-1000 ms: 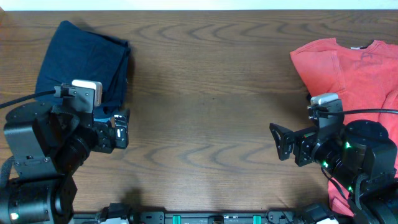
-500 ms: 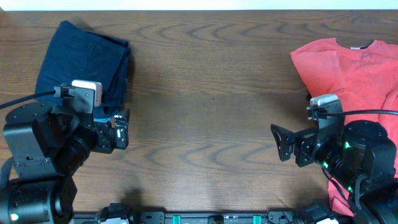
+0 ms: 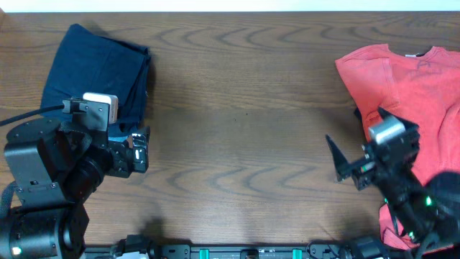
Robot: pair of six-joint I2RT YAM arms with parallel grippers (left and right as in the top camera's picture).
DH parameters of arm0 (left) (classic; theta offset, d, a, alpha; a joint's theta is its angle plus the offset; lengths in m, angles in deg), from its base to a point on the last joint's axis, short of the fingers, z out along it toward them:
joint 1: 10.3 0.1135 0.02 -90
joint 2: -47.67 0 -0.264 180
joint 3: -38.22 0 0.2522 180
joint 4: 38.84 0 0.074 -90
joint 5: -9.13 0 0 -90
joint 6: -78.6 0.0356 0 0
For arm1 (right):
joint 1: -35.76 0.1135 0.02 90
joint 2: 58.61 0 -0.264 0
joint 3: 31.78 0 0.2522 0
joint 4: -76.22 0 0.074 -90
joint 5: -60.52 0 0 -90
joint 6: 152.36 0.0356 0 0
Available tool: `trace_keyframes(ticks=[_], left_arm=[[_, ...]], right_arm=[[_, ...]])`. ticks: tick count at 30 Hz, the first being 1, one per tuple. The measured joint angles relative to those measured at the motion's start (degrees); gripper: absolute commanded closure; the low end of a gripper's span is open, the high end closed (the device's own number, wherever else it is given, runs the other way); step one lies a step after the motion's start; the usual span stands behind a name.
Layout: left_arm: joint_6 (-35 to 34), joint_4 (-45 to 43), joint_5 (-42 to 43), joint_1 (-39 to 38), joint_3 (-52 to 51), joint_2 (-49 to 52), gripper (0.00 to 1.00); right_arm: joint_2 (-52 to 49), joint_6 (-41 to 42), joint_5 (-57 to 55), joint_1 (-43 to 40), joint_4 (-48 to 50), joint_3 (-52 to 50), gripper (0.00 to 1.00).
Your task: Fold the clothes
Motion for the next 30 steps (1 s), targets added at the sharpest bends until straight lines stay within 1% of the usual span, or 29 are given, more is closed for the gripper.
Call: trace_keyframes(ticks=[3,7,10,14,20,26,30], left_arm=[[0.0,0.1,0.0,0.0,0.0,0.0,0.02],[0.0,0.2,0.0,0.0,0.0,0.0,0.02],[0.0,0.2,0.0,0.0,0.0,0.0,0.02],[0.0,0.2,0.0,0.0,0.0,0.0,0.02],[0.0,0.2,0.0,0.0,0.0,0.0,0.02],[0.0,0.2,0.0,0.0,0.0,0.0,0.02],[0.0,0.2,0.0,0.0,0.0,0.0,0.02]], right_arm=[[7.0,-1.0,2.1,-2.6,4.2,-7.7,0.01],[16.1,-1.4,3.9,-4.2,6.8,-16.1,0.01],[21.6,-1.4,4.7,-4.5,8.8,-21.1,0.01],[26.1,-1.0,5.3,-4.5,13.7,-27.4,0.01],[28.3,0.0,5.6,-4.5,19.2,-35.9,0.01],[28.3,0.4,5.7,-4.5,23.0,-41.1,0.01],[28.5,1.4,5.7,-4.5,29.2,-45.8,0.01]])
